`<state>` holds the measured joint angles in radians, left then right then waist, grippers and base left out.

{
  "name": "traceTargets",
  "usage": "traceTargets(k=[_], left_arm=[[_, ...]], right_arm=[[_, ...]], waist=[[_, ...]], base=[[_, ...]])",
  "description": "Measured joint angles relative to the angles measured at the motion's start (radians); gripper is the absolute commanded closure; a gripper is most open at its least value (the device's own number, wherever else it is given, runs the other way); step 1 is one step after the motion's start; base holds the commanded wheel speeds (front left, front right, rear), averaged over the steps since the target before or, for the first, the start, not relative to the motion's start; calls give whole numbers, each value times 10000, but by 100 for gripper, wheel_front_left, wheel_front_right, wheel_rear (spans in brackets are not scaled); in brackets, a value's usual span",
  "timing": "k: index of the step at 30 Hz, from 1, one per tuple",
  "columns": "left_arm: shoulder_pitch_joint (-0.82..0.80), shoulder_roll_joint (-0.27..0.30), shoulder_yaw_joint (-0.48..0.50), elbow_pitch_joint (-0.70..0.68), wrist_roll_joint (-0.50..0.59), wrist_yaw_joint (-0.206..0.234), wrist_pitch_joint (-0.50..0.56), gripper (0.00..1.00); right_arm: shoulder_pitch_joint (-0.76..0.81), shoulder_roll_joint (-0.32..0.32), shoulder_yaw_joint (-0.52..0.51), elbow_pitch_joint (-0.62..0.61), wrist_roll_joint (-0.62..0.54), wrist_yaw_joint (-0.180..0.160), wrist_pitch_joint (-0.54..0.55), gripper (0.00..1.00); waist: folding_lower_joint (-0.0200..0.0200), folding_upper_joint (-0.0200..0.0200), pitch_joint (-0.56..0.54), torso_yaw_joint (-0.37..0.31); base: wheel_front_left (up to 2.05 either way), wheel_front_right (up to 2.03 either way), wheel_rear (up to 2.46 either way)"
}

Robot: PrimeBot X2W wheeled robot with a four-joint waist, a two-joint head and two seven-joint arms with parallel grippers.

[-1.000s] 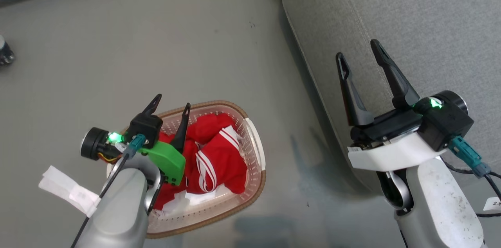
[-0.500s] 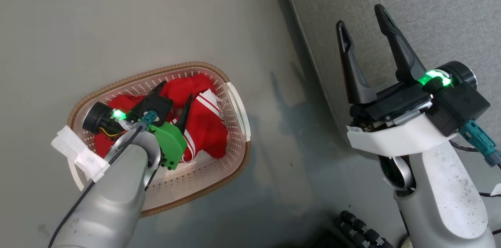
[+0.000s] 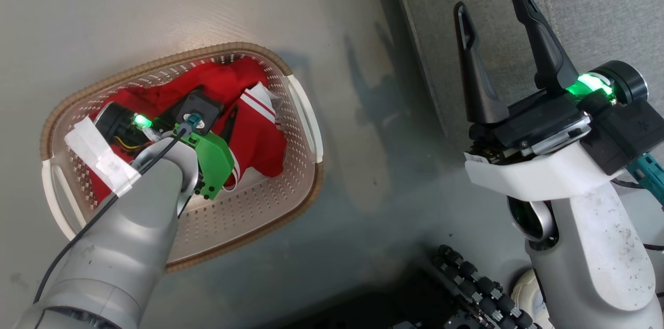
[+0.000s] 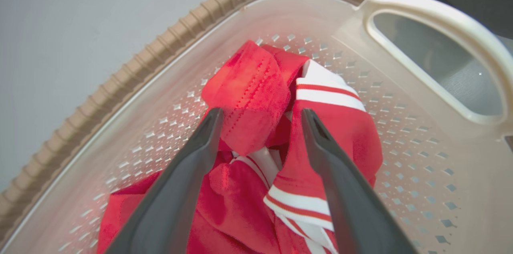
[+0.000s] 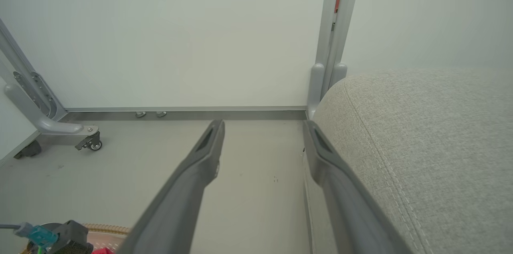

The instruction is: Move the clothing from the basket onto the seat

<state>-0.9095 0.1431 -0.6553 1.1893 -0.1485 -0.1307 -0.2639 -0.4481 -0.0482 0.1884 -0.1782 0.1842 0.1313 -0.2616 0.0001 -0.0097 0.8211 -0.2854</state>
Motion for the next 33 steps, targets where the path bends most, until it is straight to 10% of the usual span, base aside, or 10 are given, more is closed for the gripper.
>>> traceTargets(k=[26, 27, 28, 29, 33], left_arm=[[-1423, -19, -3116, 606, -1308, -4, 1331, 0], [-1429, -6, -3258, 602, -1421, -4, 1419, 25], [-1432, -2, -3411, 593, -1551, -4, 1519, 87], [-1433, -4, -3561, 581, -1695, -4, 1676, 100], [-1510, 23, -4171, 382, -2161, -4, 1795, 100]], right_arm=[[-4, 0, -31, -487, 128, 0, 0, 0], [-5, 0, -25, -487, 127, 0, 0, 0], [-5, 0, -17, -487, 127, 0, 0, 0], [-6, 0, -4, -489, 125, 0, 0, 0], [-9, -2, -6, -520, 109, 0, 0, 0]], waist=[[-1, 0, 1566, 16], [-1, 0, 1575, 29], [0, 0, 1580, 41], [-1, 0, 1577, 43], [-1, 0, 1551, 60]], base=[[0, 0, 0], [0, 0, 0], [0, 0, 0], [0, 0, 0], [0, 0, 0]])
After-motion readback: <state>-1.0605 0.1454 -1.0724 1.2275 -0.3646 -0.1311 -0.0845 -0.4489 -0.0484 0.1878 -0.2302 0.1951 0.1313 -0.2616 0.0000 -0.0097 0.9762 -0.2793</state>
